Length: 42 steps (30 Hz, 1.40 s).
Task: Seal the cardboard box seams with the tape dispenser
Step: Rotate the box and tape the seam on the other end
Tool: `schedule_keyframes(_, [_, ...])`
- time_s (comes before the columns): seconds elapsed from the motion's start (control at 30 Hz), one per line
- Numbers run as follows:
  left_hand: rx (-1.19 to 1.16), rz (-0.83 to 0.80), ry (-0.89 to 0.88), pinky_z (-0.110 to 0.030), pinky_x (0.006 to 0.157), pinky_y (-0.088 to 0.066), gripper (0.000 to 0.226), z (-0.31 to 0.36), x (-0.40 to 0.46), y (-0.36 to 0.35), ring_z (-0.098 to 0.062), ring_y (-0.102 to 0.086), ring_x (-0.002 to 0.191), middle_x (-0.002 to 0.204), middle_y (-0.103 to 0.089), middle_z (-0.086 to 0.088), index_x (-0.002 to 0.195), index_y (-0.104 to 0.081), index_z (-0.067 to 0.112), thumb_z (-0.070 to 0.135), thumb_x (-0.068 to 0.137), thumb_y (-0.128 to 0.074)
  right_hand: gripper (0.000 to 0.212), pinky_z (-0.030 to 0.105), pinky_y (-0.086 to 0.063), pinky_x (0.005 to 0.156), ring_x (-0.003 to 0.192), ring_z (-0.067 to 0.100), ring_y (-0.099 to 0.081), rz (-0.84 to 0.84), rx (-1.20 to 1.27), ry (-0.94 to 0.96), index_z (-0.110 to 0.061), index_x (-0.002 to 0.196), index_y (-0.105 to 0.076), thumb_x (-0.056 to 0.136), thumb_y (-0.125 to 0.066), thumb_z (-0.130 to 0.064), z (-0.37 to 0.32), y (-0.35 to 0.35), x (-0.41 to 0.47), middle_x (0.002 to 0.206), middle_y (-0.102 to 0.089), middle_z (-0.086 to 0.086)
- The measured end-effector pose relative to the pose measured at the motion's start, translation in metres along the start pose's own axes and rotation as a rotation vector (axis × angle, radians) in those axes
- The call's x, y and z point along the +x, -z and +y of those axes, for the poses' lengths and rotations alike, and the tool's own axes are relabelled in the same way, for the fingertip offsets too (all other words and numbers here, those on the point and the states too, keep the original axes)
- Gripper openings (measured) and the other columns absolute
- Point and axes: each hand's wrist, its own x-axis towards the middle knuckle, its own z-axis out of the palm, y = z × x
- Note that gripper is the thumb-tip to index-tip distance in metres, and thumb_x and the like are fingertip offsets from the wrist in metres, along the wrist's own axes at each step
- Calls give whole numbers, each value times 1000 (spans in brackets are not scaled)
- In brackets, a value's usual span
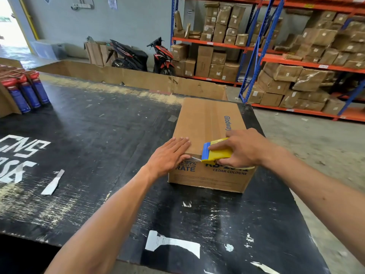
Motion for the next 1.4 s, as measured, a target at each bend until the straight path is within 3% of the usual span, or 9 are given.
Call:
schedule_keyframes(0.23, [9,11,-5,-40,119,-27,66,-4,2,-1,-26,-45,139,150,-48,-11,145,-47,9,53,103,-21,65,26,-31,51,64,14,-50,60,13,62,-58,140,-46,80,-34,-79,25,-10,-27,83,-51,-3])
schedule_keyframes(0.37, [10,-11,-12,-39,121,-23,66,-4,1,1,-24,-39,143,153,-43,-10,149,-41,11,53,102,-21,60,19,-20,45,53,10,-39,145,26,103,-51,136,-57,81,-48,-74,54,-19,-57,79,-56,0])
schedule_keyframes(0.5, [19,-36,-1,-39,123,-18,69,-1,1,3,-22,-30,147,158,-35,-8,154,-29,12,55,103,-13,64,17,-19,45,56,7,-33,212,-22,172,-46,135,-62,74,-79,-57,67,-32,-64,82,-58,1])
schedule_keyframes(0.63, [158,-110,-71,-43,121,-24,70,7,10,13,-27,-34,145,158,-36,-12,157,-19,14,57,103,-9,58,22,-28,54,74,16,-58,35,-143,71,-60,144,-40,89,-56,-66,57,-22,-58,106,-59,0])
schedule_keyframes(0.77, [288,-59,-174,-48,107,-39,71,22,37,22,-35,-60,112,129,-61,-19,151,-34,8,57,102,-20,54,27,-36,66,98,19,-65,-46,-162,25,-64,143,-37,90,-49,-67,49,-15,-49,116,-58,-3])
schedule_keyframes(0.87, [264,-51,-242,-49,119,-26,73,39,59,18,-35,-44,138,150,-45,-22,152,-33,7,58,101,-21,54,28,-42,68,97,19,-64,-58,-142,22,-63,143,-38,90,-49,-67,50,-14,-46,112,-58,-3])
schedule_keyframes(1.0, [195,-217,-261,-41,124,-2,80,55,73,1,-26,-6,153,165,-7,-12,157,-4,10,62,96,4,55,29,-41,68,98,19,-65,-46,-137,10,-64,142,-38,89,-48,-69,51,-17,-44,113,-58,-4])
schedule_keyframes(1.2, [217,-273,-209,-37,124,-7,74,53,77,-9,-23,-8,153,166,-9,-10,158,-7,10,57,101,-12,54,29,-36,66,98,21,-67,-3,-155,7,-62,143,-39,90,-49,-67,48,-25,-41,115,-59,-2])
schedule_keyframes(1.4, [208,-272,-226,-34,123,-5,85,55,76,0,-22,-9,153,166,-9,-10,157,-8,10,62,91,1,54,29,-41,60,82,22,-66,103,-104,53,-60,141,-45,87,-51,-65,59,-31,-51,104,-61,1])
